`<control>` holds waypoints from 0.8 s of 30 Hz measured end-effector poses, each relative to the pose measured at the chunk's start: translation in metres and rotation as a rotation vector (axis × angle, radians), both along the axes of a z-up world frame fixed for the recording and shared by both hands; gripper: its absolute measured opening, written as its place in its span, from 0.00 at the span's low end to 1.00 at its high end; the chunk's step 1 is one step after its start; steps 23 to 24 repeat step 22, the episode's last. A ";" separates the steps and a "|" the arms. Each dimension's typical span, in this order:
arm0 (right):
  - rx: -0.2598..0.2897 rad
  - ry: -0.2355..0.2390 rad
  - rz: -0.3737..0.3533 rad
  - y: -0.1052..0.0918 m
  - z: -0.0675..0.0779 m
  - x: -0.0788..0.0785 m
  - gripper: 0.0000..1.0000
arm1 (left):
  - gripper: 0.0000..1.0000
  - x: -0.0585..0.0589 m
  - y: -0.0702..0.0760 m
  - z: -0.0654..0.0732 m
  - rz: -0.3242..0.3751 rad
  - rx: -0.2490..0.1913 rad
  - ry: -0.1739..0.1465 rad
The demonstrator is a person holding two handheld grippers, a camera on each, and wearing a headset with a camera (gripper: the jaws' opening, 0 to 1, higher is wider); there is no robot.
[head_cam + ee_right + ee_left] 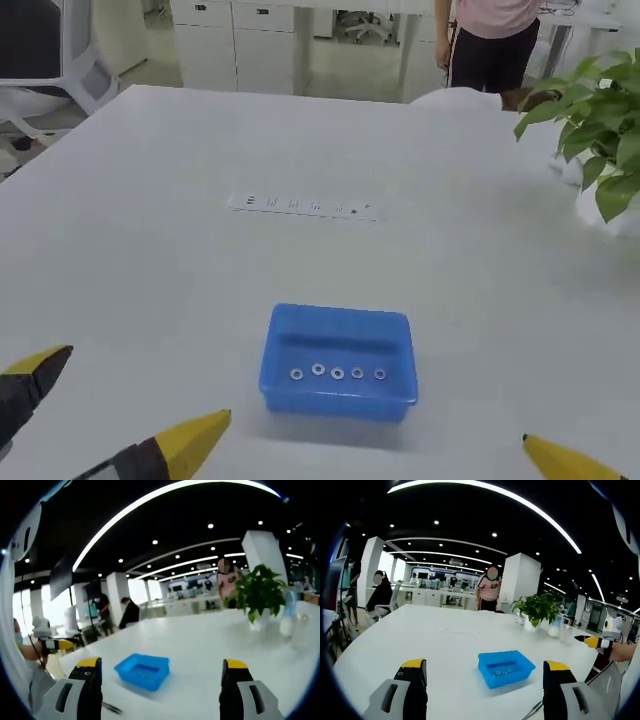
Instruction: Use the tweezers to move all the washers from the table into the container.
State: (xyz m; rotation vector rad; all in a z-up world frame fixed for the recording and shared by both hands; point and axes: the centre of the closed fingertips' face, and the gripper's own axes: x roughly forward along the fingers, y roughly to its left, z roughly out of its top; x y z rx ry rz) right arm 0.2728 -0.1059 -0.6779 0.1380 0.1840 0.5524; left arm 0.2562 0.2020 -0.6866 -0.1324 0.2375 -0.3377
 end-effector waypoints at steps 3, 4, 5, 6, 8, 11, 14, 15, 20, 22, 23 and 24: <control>0.006 -0.006 -0.004 0.002 0.002 -0.003 0.99 | 0.99 0.001 0.001 0.000 -0.003 -0.004 0.001; 0.007 -0.008 -0.005 0.002 0.003 -0.003 0.99 | 0.99 0.001 0.002 0.001 -0.003 -0.008 -0.007; 0.005 -0.006 -0.004 0.003 0.003 -0.004 0.99 | 0.99 0.002 0.003 0.003 -0.001 -0.014 -0.010; 0.003 -0.005 -0.002 0.003 0.003 -0.004 0.99 | 0.99 0.002 0.003 0.003 0.002 -0.019 -0.009; -0.009 -0.001 -0.002 0.003 0.002 -0.005 0.99 | 0.99 0.002 0.004 0.005 0.003 -0.027 -0.021; -0.024 0.005 -0.005 0.003 -0.001 -0.007 0.99 | 0.99 0.003 0.006 0.005 0.004 -0.036 -0.023; -0.022 0.002 -0.016 0.003 0.000 -0.007 0.99 | 0.99 0.002 0.009 0.003 0.001 -0.040 -0.022; -0.023 0.005 -0.021 0.003 -0.001 -0.007 0.99 | 0.99 0.002 0.009 0.002 -0.001 -0.042 -0.020; -0.009 0.009 -0.027 0.009 -0.003 -0.006 0.99 | 0.99 -0.004 0.015 0.004 -0.001 -0.038 -0.020; -0.012 0.009 -0.008 0.015 -0.003 -0.007 0.99 | 0.99 -0.007 0.019 0.003 0.006 -0.029 -0.023; -0.012 0.009 -0.008 0.015 -0.003 -0.007 0.99 | 0.99 -0.007 0.019 0.003 0.006 -0.029 -0.023; -0.012 0.009 -0.008 0.015 -0.003 -0.007 0.99 | 0.99 -0.007 0.019 0.003 0.006 -0.029 -0.023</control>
